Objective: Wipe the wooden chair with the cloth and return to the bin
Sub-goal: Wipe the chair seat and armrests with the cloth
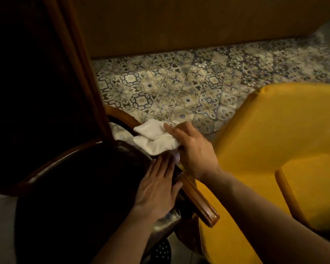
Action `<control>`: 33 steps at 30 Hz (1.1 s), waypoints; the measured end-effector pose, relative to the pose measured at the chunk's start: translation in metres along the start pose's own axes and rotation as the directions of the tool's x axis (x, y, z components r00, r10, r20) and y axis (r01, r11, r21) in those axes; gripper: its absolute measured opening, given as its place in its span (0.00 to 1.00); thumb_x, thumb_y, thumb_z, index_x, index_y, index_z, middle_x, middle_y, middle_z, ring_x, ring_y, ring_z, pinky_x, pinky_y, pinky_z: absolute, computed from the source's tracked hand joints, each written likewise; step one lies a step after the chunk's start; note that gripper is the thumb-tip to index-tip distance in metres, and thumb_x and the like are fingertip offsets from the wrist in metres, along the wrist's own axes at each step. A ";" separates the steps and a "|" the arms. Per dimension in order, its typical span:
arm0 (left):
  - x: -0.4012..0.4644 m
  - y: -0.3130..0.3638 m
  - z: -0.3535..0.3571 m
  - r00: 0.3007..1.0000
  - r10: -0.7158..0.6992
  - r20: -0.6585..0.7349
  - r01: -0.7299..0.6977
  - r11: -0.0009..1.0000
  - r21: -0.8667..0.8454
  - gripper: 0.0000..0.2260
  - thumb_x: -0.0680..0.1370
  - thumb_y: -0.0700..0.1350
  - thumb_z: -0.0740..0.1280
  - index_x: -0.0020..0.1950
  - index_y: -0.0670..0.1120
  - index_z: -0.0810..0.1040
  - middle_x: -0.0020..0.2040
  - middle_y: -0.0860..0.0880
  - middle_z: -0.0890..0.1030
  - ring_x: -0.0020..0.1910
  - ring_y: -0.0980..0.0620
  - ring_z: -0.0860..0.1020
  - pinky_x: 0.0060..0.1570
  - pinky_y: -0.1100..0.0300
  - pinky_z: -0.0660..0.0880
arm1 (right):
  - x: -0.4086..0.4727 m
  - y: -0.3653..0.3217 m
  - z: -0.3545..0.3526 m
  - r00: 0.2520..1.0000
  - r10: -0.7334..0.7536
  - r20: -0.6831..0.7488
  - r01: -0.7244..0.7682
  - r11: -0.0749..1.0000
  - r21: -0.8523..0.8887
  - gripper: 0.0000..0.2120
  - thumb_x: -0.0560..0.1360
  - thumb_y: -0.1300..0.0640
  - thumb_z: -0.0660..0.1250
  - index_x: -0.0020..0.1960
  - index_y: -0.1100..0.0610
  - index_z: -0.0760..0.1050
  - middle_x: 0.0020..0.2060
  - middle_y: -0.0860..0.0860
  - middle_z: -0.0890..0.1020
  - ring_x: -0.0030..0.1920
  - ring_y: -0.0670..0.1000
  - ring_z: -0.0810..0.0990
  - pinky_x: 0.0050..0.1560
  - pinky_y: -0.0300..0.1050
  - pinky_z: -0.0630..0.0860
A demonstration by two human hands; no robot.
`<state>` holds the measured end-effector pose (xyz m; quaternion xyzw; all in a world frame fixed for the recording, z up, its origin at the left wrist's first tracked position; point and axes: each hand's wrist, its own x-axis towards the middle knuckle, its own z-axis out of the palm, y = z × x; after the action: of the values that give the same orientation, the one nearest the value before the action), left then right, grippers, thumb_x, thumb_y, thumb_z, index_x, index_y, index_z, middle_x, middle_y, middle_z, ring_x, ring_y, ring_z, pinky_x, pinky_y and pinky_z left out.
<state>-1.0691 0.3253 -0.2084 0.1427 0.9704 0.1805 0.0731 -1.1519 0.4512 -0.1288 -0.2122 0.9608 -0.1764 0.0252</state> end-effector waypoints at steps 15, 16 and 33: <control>-0.004 -0.002 0.015 0.997 -0.069 -0.039 0.070 0.998 0.000 0.32 0.83 0.63 0.46 0.80 0.43 0.55 0.80 0.45 0.52 0.80 0.49 0.46 0.76 0.45 0.52 | 0.081 0.022 0.043 0.686 -0.396 0.611 0.597 0.786 -0.162 0.41 0.77 0.60 0.65 0.79 0.41 0.45 0.79 0.42 0.45 0.78 0.49 0.41 0.73 0.57 0.55; -0.004 -0.002 0.017 0.996 -0.075 -0.046 0.074 0.997 -0.017 0.32 0.83 0.63 0.45 0.80 0.43 0.53 0.81 0.45 0.50 0.80 0.49 0.44 0.76 0.46 0.52 | 0.082 0.023 0.044 0.687 -0.403 0.605 0.600 0.784 -0.158 0.41 0.77 0.61 0.65 0.79 0.40 0.45 0.79 0.42 0.44 0.78 0.49 0.41 0.73 0.57 0.55; -0.001 0.000 0.027 0.996 -0.081 -0.028 0.082 0.996 0.043 0.32 0.83 0.61 0.44 0.81 0.42 0.45 0.81 0.44 0.42 0.79 0.49 0.37 0.77 0.48 0.47 | 0.104 0.023 0.055 0.737 -0.442 0.511 0.593 0.786 -0.175 0.43 0.74 0.67 0.66 0.79 0.40 0.52 0.79 0.40 0.50 0.79 0.51 0.48 0.69 0.63 0.63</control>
<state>-1.0630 0.3336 -0.2334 0.1020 0.9801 0.1576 0.0644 -1.2486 0.4101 -0.1855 -0.5101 0.8448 0.0385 0.1571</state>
